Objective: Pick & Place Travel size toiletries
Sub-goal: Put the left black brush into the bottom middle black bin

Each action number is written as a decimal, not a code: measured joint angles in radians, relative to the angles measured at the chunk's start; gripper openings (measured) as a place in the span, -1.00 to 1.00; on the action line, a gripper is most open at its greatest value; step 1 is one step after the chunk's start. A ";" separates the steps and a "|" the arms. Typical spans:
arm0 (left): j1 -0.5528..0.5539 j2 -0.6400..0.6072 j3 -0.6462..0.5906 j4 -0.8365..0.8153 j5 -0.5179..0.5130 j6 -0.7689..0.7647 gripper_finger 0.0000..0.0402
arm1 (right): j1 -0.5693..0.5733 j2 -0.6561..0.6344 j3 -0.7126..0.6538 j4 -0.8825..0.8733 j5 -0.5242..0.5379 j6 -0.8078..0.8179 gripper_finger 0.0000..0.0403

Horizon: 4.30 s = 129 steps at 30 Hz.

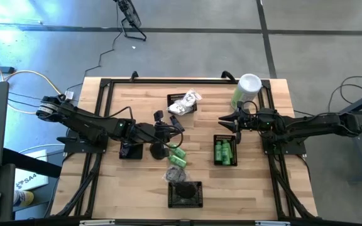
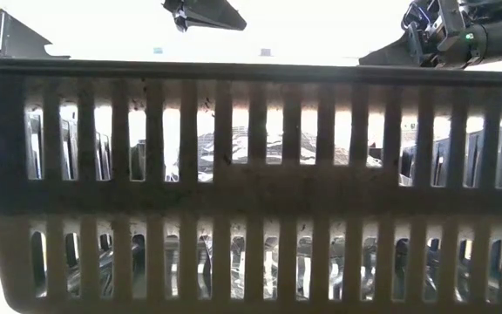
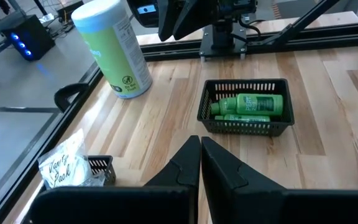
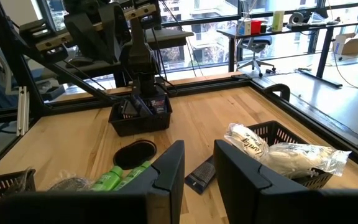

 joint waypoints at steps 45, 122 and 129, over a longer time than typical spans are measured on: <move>-0.049 0.001 0.000 -0.358 0.064 -0.141 -0.95 | 0.000 0.000 0.000 0.000 0.000 -0.003 -0.61; -0.208 0.310 0.000 -0.568 0.058 -0.516 -0.83 | 0.000 0.000 0.000 0.040 -0.029 0.023 -0.61; -0.209 0.311 0.000 -0.568 0.060 -0.496 -0.35 | 0.000 0.000 0.000 0.045 -0.029 0.023 -0.61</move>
